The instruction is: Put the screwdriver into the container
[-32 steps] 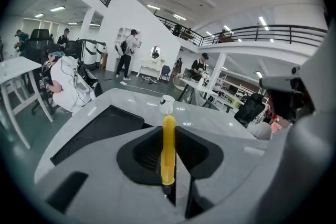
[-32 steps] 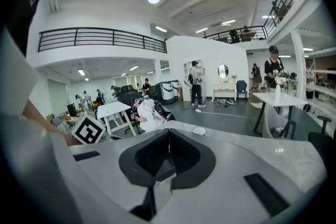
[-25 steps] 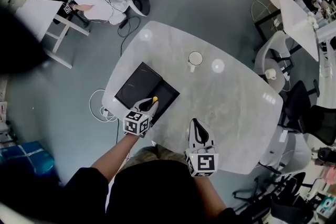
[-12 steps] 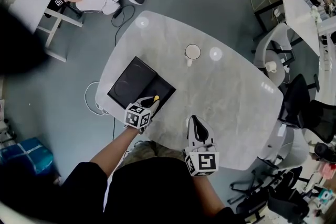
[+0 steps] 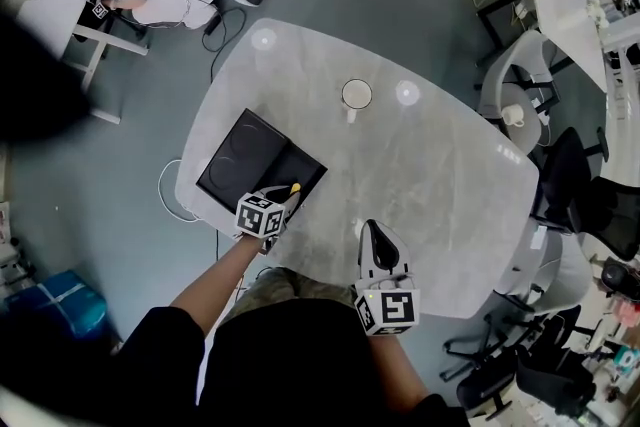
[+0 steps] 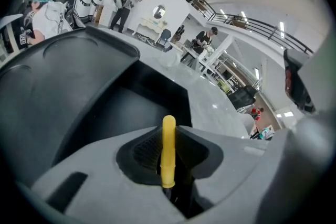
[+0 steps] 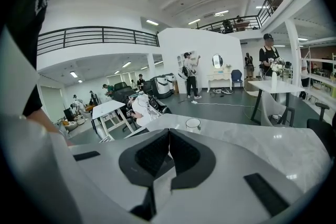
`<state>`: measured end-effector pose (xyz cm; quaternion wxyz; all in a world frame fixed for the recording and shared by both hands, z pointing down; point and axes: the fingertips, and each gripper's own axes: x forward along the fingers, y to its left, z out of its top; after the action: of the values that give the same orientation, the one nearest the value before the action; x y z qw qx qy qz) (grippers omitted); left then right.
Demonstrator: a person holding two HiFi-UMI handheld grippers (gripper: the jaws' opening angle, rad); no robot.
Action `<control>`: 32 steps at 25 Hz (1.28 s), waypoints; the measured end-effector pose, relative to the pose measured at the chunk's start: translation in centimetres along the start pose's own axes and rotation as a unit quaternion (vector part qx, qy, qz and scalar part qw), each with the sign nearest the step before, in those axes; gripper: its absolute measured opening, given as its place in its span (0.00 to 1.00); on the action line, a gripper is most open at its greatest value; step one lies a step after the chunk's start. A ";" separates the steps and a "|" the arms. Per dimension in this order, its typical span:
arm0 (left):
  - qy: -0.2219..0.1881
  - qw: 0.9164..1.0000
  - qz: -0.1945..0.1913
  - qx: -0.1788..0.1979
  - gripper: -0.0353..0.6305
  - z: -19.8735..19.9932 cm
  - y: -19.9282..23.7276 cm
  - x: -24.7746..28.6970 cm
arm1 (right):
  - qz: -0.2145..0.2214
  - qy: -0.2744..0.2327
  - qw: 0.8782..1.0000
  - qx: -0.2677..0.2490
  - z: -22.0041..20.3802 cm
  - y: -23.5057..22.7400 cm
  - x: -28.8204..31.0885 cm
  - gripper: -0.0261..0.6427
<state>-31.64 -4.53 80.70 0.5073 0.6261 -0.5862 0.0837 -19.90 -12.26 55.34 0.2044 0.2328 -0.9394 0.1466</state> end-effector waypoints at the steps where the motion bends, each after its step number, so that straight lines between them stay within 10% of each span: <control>1: 0.007 1.000 -0.002 -0.003 0.18 -0.3 0.0 0.4 | 0.001 0.000 1.000 0.001 0.0 -0.1 0.0 0.06; 19: 0.036 0.999 0.003 -0.013 0.24 -0.6 0.5 1.7 | 0.003 -0.002 1.000 0.010 -0.5 -0.4 0.3 0.06; 27: -0.005 1.000 -0.008 -0.025 0.29 1.4 -1.4 -0.3 | 0.000 -0.014 1.000 0.011 0.2 -0.8 -0.4 0.06; 32: -0.044 0.999 -0.007 0.029 0.29 1.4 -4.9 -2.9 | -0.006 -0.022 1.000 0.010 -0.2 -0.6 -3.2 0.06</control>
<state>-29.18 -4.68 75.35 0.4632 0.6480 -0.6005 0.0696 -16.91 -11.53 54.12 0.1818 0.2433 -0.9409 0.1500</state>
